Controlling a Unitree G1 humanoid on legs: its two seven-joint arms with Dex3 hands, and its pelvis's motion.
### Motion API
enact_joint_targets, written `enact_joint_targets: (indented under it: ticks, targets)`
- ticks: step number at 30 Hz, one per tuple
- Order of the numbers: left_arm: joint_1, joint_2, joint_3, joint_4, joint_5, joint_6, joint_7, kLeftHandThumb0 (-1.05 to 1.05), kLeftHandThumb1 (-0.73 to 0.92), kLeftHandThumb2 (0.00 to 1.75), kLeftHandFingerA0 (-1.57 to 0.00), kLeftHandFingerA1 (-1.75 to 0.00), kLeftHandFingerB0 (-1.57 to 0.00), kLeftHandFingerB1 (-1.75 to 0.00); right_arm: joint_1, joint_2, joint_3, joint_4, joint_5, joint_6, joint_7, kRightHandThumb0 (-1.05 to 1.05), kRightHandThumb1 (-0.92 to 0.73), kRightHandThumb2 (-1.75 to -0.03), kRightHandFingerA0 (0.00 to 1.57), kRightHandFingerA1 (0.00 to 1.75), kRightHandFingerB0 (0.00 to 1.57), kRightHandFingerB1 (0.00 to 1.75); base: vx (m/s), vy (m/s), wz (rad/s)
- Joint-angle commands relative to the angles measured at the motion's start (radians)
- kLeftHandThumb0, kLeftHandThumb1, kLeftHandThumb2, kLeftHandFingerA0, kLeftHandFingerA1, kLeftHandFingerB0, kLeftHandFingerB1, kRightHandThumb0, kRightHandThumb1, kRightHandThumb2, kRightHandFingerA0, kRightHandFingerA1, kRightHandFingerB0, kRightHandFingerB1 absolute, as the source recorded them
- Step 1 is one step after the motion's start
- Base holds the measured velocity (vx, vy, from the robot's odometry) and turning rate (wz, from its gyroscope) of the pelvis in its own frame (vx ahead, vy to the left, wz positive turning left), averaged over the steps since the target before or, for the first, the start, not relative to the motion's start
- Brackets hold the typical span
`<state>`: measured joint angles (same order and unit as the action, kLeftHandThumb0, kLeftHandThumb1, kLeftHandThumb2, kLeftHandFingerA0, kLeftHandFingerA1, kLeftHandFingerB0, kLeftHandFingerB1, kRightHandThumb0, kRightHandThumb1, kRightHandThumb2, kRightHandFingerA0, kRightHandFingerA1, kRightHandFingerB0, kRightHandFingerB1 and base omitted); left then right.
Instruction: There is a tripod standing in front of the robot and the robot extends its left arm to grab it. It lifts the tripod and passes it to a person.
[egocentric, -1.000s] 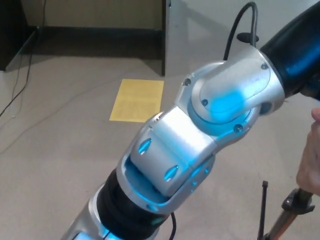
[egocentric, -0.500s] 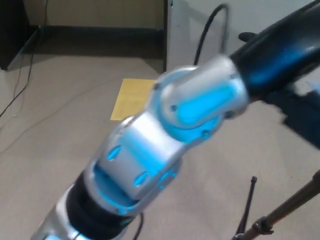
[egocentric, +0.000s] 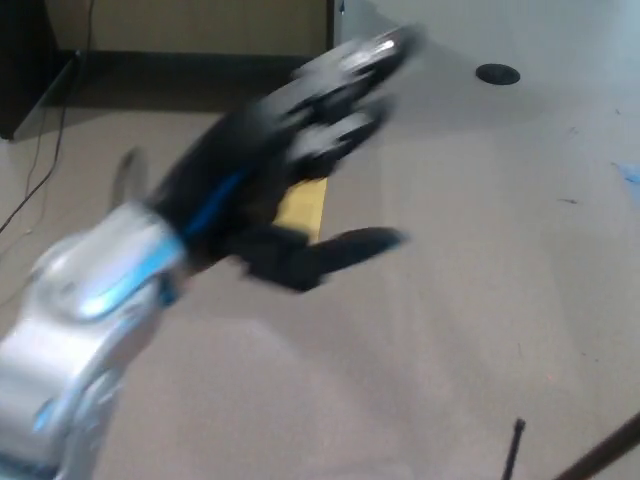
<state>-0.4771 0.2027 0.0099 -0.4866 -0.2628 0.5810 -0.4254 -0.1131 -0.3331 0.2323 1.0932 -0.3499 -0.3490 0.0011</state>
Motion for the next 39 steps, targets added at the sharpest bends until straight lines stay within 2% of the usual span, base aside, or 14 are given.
enact_joint_targets:
  ticks: [1, 2, 3, 4, 5, 14, 15, 16, 17, 18, 24, 27, 28, 39]
  targets:
    - [0.306, 0.050, 0.160, 0.037, -0.058, -0.170, -0.083, -0.74, 0.43, 0.80, 0.00, -0.07, 0.00, 0.00, 0.004, -0.004, -0.004, 0.003, 0.001, -0.002, -0.010, -0.39, -0.70, -0.62, 0.73, 0.44, 0.52, 0.38, 0.00, 0.000, 0.00]
    - [0.342, 0.046, 0.178, 0.054, -0.069, -0.180, -0.093, -0.74, 0.43, 0.80, 0.00, -0.07, 0.00, 0.00, 0.005, -0.004, -0.003, 0.002, 0.000, -0.001, -0.011, -0.39, -0.70, -0.62, 0.73, 0.44, 0.52, 0.38, 0.00, 0.000, 0.00]
    - [0.409, 0.040, 0.196, 0.091, -0.058, -0.237, -0.105, -0.82, 0.51, 0.56, 0.00, -0.14, 0.00, 0.00, 0.010, -0.005, -0.003, 0.002, 0.001, -0.003, -0.006, -0.39, -0.70, -0.61, 0.71, 0.43, 0.52, 0.38, 0.00, 0.000, 0.00]
    - [0.447, 0.038, 0.206, 0.118, -0.050, -0.270, -0.110, -0.90, 0.49, 0.61, 0.00, -0.19, 0.00, 0.00, 0.011, -0.006, -0.003, 0.002, 0.002, -0.004, -0.003, -0.39, -0.70, -0.62, 0.72, 0.44, 0.52, 0.38, 0.00, 0.000, 0.00]
    - [0.488, 0.038, 0.221, 0.164, -0.039, -0.304, -0.112, -0.80, 0.44, 0.87, 0.00, -0.16, 0.00, -0.01, 0.010, -0.007, -0.003, 0.003, 0.001, -0.005, -0.002, -0.39, -0.70, -0.61, 0.72, 0.44, 0.52, 0.38, 0.00, 0.000, 0.00]
    - [0.665, 0.082, 0.270, 0.757, 0.129, -0.668, 0.003, -0.69, 0.42, 0.80, -0.04, -0.35, -0.04, -0.10, 0.011, -0.014, -0.011, 0.007, 0.008, -0.006, 0.003, -0.39, -0.70, -0.61, 0.72, 0.44, 0.52, 0.38, 0.00, 0.000, 0.00]
    - [0.666, 0.089, 0.275, 0.816, 0.127, -0.666, 0.012, -0.66, 0.40, 0.80, -0.03, -0.31, -0.02, -0.12, 0.014, -0.014, -0.008, 0.007, 0.004, -0.008, -0.003, -0.40, -0.69, -0.62, 0.72, 0.44, 0.52, 0.38, 0.00, 0.000, 0.00]
    - [0.668, 0.094, 0.274, 0.845, 0.132, -0.658, 0.028, -0.72, 0.47, 0.56, -0.07, -0.29, 0.00, -0.22, 0.017, -0.013, -0.006, 0.005, 0.001, -0.007, -0.005, -0.39, -0.70, -0.61, 0.72, 0.44, 0.52, 0.37, 0.00, 0.000, 0.00]
    - [0.670, 0.100, 0.269, 0.865, 0.144, -0.655, 0.050, -0.72, 0.47, 0.56, -0.07, -0.29, 0.00, -0.22, 0.020, -0.012, -0.005, 0.004, 0.001, -0.004, -0.005, -0.39, -0.70, -0.61, 0.72, 0.44, 0.52, 0.37, 0.00, 0.000, 0.00]
    - [0.664, 0.103, 0.269, 0.913, 0.150, -0.658, 0.073, -0.63, 0.40, 0.77, -0.05, -0.34, -0.06, -0.17, 0.021, -0.011, -0.010, 0.007, 0.008, -0.011, 0.004, -0.37, -0.70, -0.61, 0.71, 0.44, 0.52, 0.38, 0.00, 0.000, 0.00]
    - [0.627, 0.159, 0.195, 1.159, 0.280, -0.748, 0.287, -0.55, 0.43, 0.70, -0.29, -0.43, -0.15, -0.36, 0.007, -0.008, -0.004, 0.027, -0.002, 0.006, -0.004, -0.38, -0.69, -0.62, 0.76, 0.45, 0.53, 0.38, 0.00, 0.000, 0.00]
    - [0.612, 0.180, 0.174, 1.176, 0.288, -0.703, 0.291, -0.50, 0.47, 0.70, -0.30, -0.44, -0.22, -0.38, 0.001, -0.011, -0.008, 0.032, 0.003, 0.008, 0.005, -0.38, -0.70, -0.61, 0.75, 0.45, 0.53, 0.38, 0.00, 0.000, 0.00]
    - [0.615, 0.192, 0.158, 1.177, 0.304, -0.695, 0.294, -0.43, 0.57, 0.58, -0.42, -0.38, -0.28, -0.31, 0.006, -0.012, -0.009, 0.028, 0.003, 0.007, 0.005, -0.39, -0.69, -0.61, 0.74, 0.44, 0.53, 0.38, 0.00, 0.000, 0.00]
    - [0.576, 0.271, -0.015, 1.321, 0.362, -0.708, 0.265, -0.53, 0.61, 0.59, -0.53, -0.39, -0.29, -0.31, 0.025, -0.015, -0.019, 0.043, 0.012, 0.009, 0.006, -0.40, -0.70, -0.61, 0.74, 0.44, 0.52, 0.37, 0.00, 0.000, 0.00]
